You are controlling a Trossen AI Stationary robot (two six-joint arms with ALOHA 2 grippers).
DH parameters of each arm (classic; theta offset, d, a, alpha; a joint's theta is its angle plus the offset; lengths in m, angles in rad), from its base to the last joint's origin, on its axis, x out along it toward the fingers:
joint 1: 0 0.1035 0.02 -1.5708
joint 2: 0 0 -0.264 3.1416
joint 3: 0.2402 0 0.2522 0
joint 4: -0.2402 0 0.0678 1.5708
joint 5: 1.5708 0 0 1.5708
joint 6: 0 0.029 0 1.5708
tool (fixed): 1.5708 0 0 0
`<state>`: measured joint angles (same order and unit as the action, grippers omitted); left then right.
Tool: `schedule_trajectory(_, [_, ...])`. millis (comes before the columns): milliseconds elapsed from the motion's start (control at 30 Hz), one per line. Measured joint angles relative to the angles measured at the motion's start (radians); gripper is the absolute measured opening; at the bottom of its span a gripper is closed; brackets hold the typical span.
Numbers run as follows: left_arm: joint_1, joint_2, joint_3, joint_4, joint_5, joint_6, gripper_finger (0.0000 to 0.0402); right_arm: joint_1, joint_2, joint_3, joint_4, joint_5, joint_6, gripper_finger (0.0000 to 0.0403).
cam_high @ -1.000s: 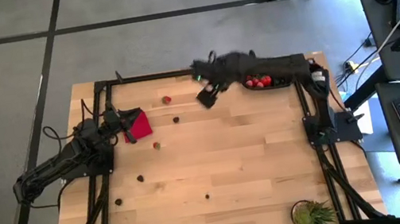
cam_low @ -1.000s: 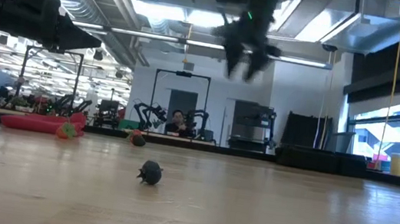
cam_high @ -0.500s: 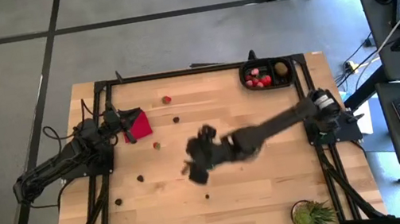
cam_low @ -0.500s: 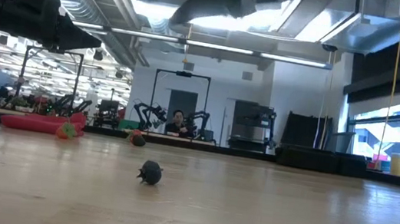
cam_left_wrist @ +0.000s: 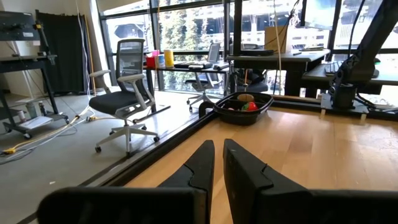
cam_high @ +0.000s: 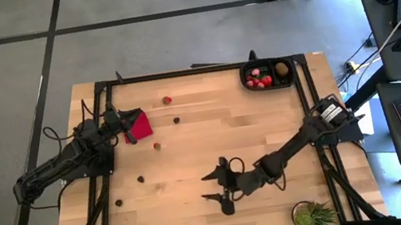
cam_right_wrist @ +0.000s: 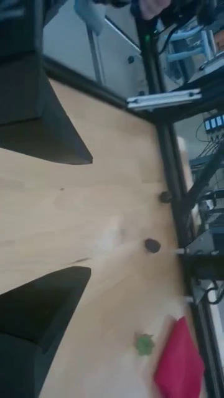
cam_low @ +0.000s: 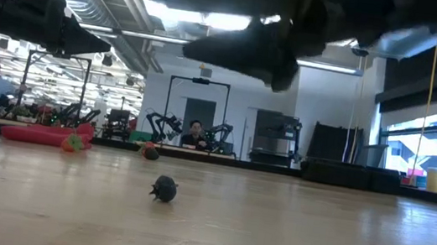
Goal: Pick and placing Produce into tupperware
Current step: Put the black berry into the black bin
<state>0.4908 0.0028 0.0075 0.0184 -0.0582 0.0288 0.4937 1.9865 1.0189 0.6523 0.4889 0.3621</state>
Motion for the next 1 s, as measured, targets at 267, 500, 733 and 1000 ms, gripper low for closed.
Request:
schedule_trajectory(267, [0.0, 0.0, 0.0, 0.0, 0.0, -0.001, 0.0027, 0.002, 0.069, -0.019, 0.066, 0.0, -0.027, 0.0283])
schedule_trajectory(500, [0.0, 0.0, 0.0, 0.0, 0.0, 0.0, 0.0027, 0.017, 0.164, 0.031, 0.063, -0.012, -0.057, 0.0283])
schedule_trajectory(733, [0.0, 0.0, 0.0, 0.0, 0.0, 0.0, 0.0027, 0.04, 0.224, 0.05, 0.064, -0.012, -0.025, 0.0283])
schedule_trajectory(1000, [0.0, 0.0, 0.0, 0.0, 0.0, -0.001, 0.0027, 0.042, 0.274, 0.05, 0.07, -0.003, 0.021, 0.0283])
